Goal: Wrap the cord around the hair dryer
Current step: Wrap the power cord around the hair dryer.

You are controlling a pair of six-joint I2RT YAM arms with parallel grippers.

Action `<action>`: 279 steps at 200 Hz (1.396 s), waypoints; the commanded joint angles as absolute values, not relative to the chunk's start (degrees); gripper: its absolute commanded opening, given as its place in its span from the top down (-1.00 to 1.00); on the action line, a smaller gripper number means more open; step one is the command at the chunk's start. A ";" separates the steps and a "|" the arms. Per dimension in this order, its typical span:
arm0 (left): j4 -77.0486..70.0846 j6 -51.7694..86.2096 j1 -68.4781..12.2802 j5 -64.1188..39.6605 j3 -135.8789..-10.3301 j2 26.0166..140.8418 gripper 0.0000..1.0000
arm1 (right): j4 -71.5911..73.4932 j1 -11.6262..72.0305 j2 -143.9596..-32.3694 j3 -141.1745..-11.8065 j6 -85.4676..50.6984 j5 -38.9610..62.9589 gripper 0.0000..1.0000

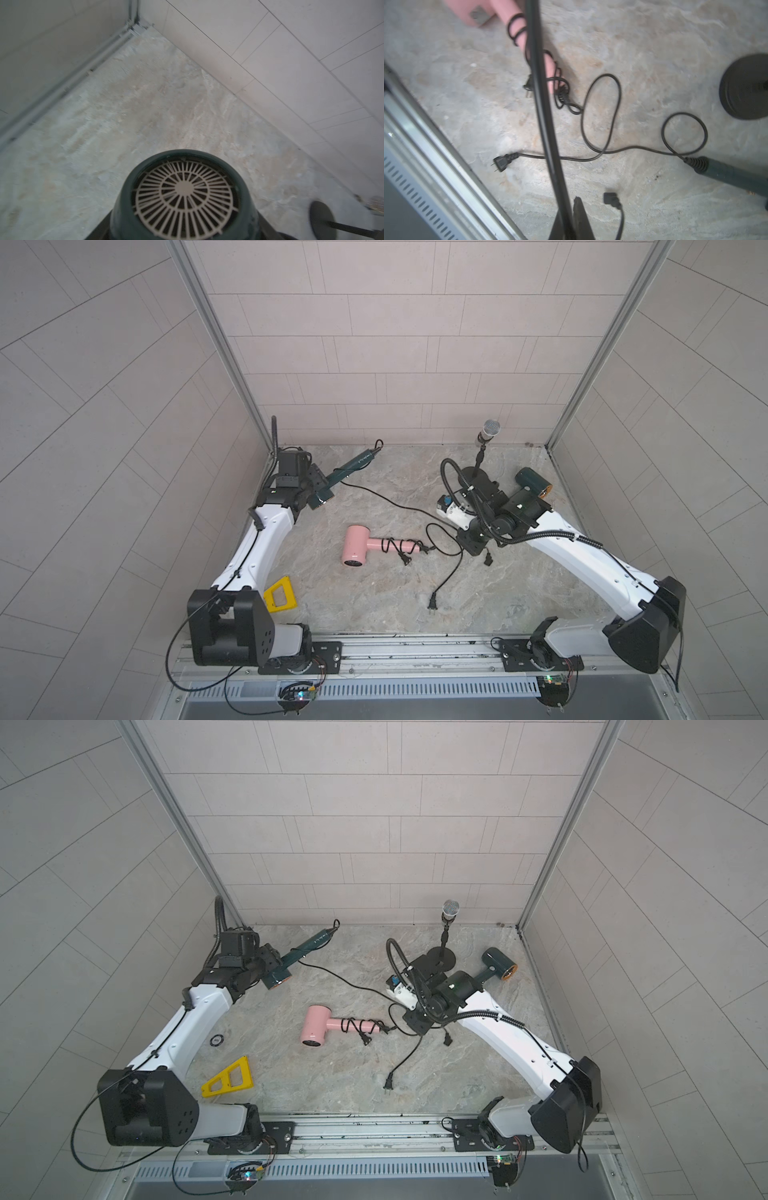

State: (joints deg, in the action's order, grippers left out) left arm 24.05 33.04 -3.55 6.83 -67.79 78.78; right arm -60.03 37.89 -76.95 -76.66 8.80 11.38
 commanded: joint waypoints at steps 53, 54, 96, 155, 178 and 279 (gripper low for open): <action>25.84 15.27 -16.77 24.32 -73.89 82.31 1.00 | -62.01 42.29 -78.07 -97.47 15.70 7.88 1.00; 25.84 14.97 -17.09 24.15 -73.95 82.37 1.00 | -61.72 42.28 -78.10 -97.65 15.76 7.72 1.00; 29.92 5.56 -24.05 16.72 -77.01 85.20 1.00 | -55.73 39.98 -81.71 -103.01 17.48 4.53 1.00; 34.78 -1.30 -28.39 8.26 -74.25 84.76 1.00 | -50.39 27.01 -89.24 -109.14 14.02 9.62 1.00; 34.76 -0.72 -28.65 5.57 -72.24 83.43 1.00 | -48.55 22.76 -92.29 -112.09 11.22 10.27 1.00; 36.64 -2.28 -29.20 2.31 -71.45 82.67 1.00 | -56.05 14.31 -110.64 -140.29 6.75 11.34 1.00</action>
State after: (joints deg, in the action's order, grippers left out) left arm 35.46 0.08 -28.80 3.73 -71.70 84.84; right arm -54.17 16.62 -108.03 -133.19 9.56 11.66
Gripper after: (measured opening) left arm 0.717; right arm 0.063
